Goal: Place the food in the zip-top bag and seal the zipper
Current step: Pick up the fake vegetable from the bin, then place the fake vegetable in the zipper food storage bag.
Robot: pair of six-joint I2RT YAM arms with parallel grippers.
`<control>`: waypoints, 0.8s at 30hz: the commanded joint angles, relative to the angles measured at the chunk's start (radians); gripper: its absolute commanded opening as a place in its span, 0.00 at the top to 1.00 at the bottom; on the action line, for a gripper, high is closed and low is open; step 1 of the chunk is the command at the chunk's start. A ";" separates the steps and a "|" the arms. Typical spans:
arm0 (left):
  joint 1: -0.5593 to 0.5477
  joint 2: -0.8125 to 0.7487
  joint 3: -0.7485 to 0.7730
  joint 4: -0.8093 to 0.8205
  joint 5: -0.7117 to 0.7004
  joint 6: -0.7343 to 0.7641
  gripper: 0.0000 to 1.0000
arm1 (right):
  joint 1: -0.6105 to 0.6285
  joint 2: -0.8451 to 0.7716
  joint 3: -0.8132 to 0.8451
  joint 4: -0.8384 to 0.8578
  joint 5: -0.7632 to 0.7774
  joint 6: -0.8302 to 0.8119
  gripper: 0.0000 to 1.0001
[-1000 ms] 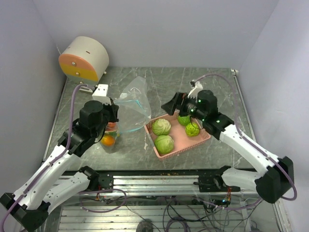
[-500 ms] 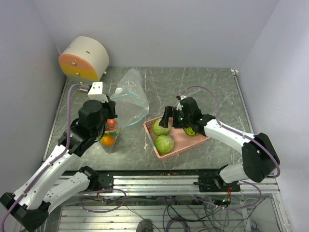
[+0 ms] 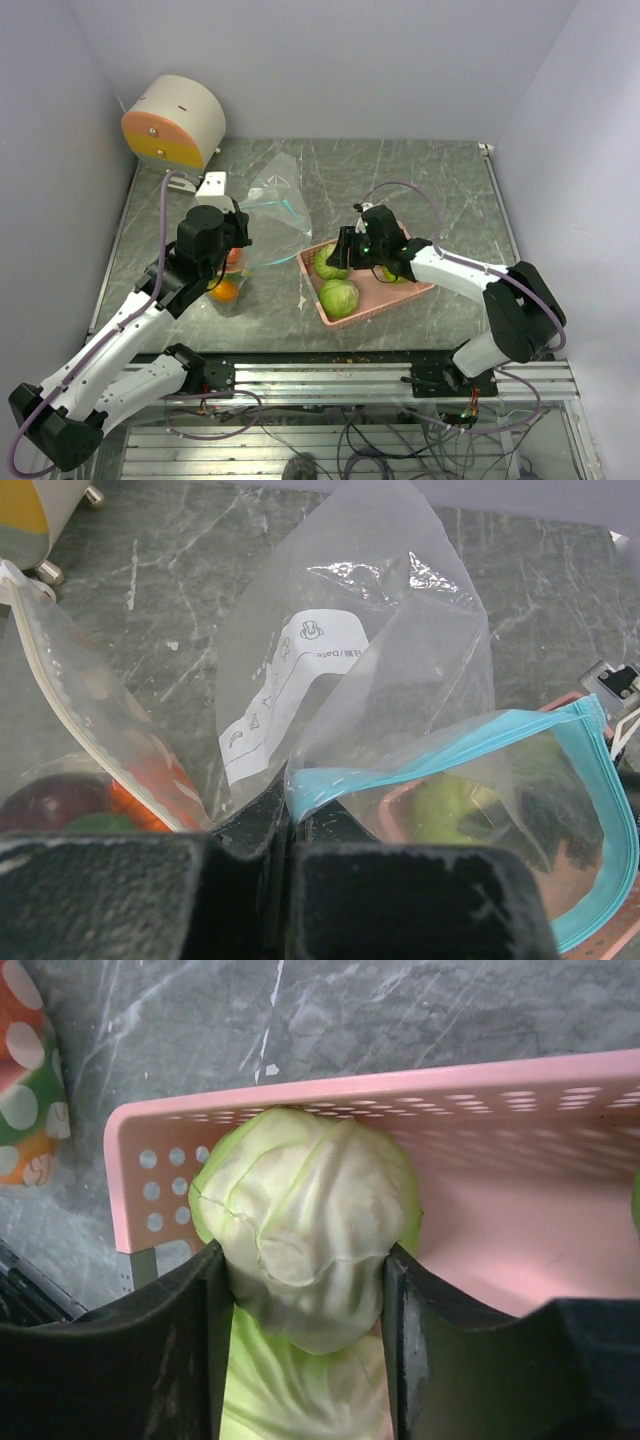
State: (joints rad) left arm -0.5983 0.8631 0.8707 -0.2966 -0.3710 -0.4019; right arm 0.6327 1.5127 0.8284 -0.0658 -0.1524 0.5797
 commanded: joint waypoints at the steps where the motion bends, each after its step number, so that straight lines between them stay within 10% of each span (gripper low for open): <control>1: 0.002 -0.012 -0.013 0.044 0.012 -0.010 0.93 | 0.004 -0.015 -0.009 0.007 0.066 -0.022 0.62; 13: 0.002 0.061 0.031 0.066 0.024 -0.013 0.93 | 0.006 -0.396 0.032 -0.067 -0.102 -0.161 0.76; 18: 0.002 0.108 0.067 0.072 0.063 -0.014 0.93 | 0.026 -0.498 0.006 0.152 -0.467 -0.141 0.77; 24: -0.001 0.159 0.097 0.066 0.134 -0.022 0.93 | 0.162 -0.423 0.067 0.331 -0.538 -0.101 0.79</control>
State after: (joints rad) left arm -0.5983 0.9932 0.9104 -0.2581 -0.3058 -0.4137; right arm 0.7174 1.0370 0.8406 0.0937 -0.5659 0.4599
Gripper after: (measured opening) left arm 0.075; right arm 0.444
